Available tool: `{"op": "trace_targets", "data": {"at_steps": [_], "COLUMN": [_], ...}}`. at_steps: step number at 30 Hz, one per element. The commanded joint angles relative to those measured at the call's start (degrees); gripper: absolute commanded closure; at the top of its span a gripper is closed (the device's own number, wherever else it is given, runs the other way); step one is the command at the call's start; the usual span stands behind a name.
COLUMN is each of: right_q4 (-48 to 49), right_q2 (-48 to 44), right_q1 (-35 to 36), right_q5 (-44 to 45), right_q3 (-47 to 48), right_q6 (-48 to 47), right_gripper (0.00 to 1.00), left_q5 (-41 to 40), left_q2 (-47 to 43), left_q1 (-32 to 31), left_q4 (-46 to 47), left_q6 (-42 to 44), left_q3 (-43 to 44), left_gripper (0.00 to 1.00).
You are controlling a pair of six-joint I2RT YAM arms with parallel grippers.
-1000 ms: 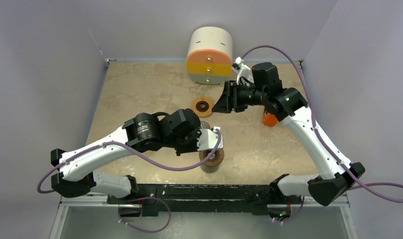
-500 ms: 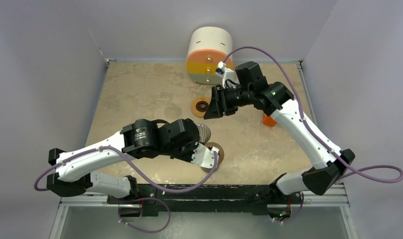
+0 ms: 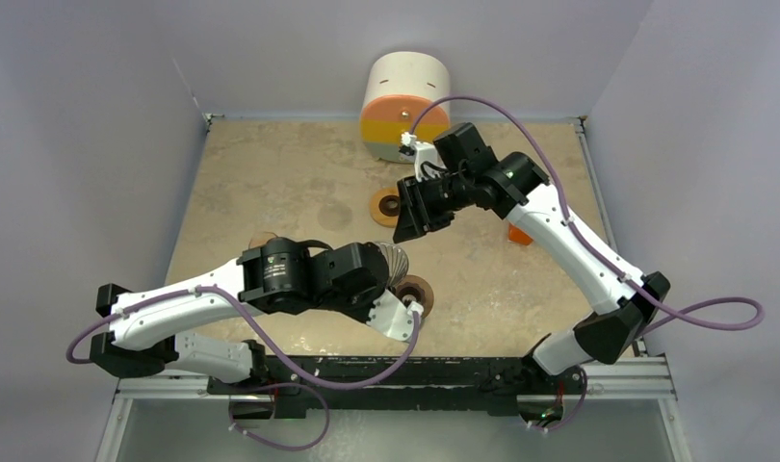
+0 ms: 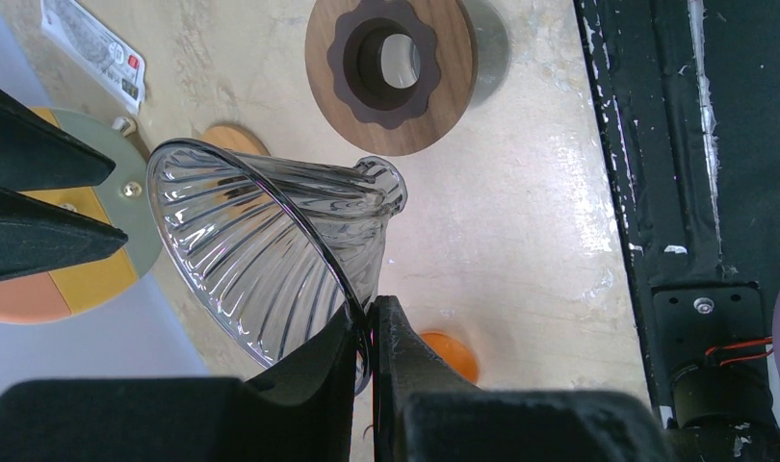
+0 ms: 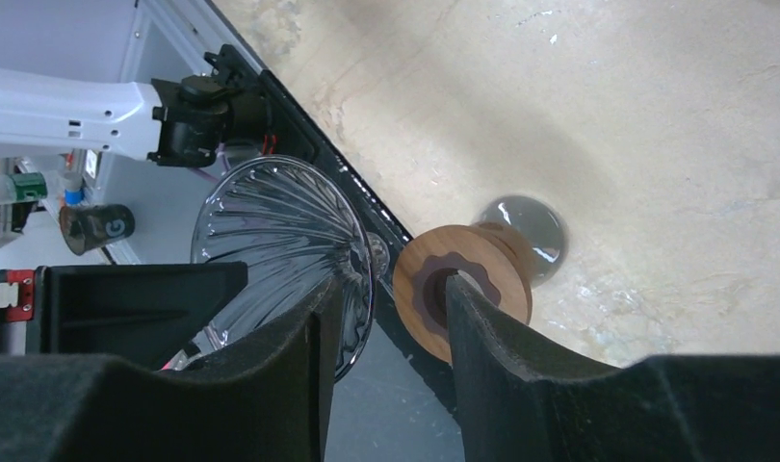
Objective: Place the coffee filter in the dripper
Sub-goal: Place the coffee dripper in the dripper holder.
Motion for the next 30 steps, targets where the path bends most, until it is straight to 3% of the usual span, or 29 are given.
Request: {"op": "trace_targets", "data": {"at_steps": [1,19,30], "right_q4": [-2.6,-3.7,-3.8], "right_q2": [0.5,3.7,3.7], "right_q1": [1.2,4.9,5.3], "right_q5": [1.7,-0.5,0.5], "right_q3": [3.3,4.4,4.6], "right_q6": [-2.1,-2.1,-2.0], "right_gripper": [0.54,0.66,1.00], "left_q5": [-1.1,-1.9,-3.6], "left_q2": [-1.8,-2.6,-3.6], "left_q1": [-0.7,-1.6,-1.8], "left_q4": [1.0,1.2,2.6], "left_q6": [1.6,1.5,2.0], "left_q3": [0.6,0.5,-0.7], "left_gripper": [1.00,1.00,1.00]}}
